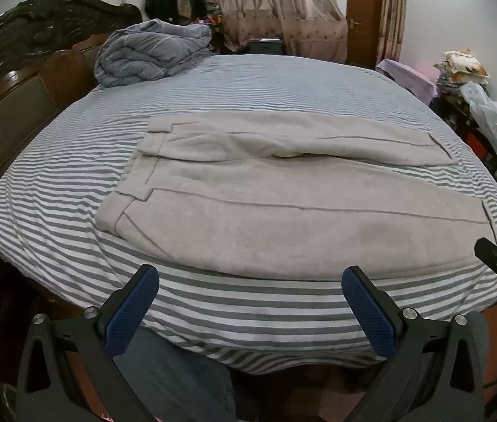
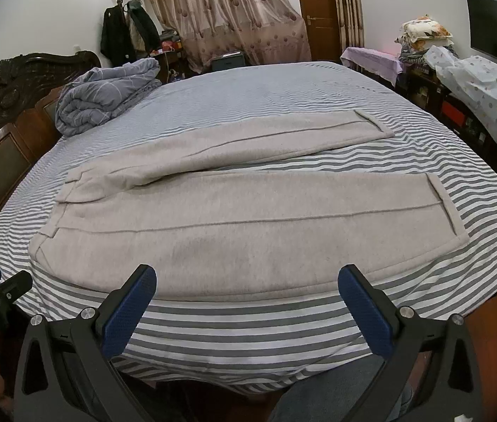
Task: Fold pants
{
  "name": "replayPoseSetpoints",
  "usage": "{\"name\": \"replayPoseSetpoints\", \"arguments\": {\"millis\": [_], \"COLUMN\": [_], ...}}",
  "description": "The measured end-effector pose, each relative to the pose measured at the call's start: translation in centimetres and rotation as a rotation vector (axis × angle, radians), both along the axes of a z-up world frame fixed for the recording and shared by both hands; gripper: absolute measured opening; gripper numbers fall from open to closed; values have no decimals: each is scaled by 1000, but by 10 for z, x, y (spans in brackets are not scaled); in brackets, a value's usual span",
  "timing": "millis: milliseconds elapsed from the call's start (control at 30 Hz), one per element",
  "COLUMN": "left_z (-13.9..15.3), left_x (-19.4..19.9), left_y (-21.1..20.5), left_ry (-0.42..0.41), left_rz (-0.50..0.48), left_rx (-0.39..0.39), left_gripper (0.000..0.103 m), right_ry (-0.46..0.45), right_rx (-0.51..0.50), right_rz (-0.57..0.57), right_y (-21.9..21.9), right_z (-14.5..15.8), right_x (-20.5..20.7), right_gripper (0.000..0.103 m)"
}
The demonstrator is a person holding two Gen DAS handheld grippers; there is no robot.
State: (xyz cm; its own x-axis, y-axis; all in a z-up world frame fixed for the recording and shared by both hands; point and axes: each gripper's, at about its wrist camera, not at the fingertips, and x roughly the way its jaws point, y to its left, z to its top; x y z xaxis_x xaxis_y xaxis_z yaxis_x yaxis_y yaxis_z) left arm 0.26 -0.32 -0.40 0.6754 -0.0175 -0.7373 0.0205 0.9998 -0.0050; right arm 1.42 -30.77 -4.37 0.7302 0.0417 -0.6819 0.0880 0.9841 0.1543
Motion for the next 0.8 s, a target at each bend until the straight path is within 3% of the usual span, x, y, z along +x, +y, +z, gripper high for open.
{"name": "replayPoseSetpoints", "arguments": {"millis": [800], "left_z": [-8], "left_x": [2], "left_y": [14], "left_ry": [20], "left_rz": [54], "left_rx": [-12], "left_gripper": [103], "right_ry": [18], "right_rx": [0], "right_rz": [3], "right_y": [1], "right_z": [-8], "right_x": [3], "right_gripper": [103]}}
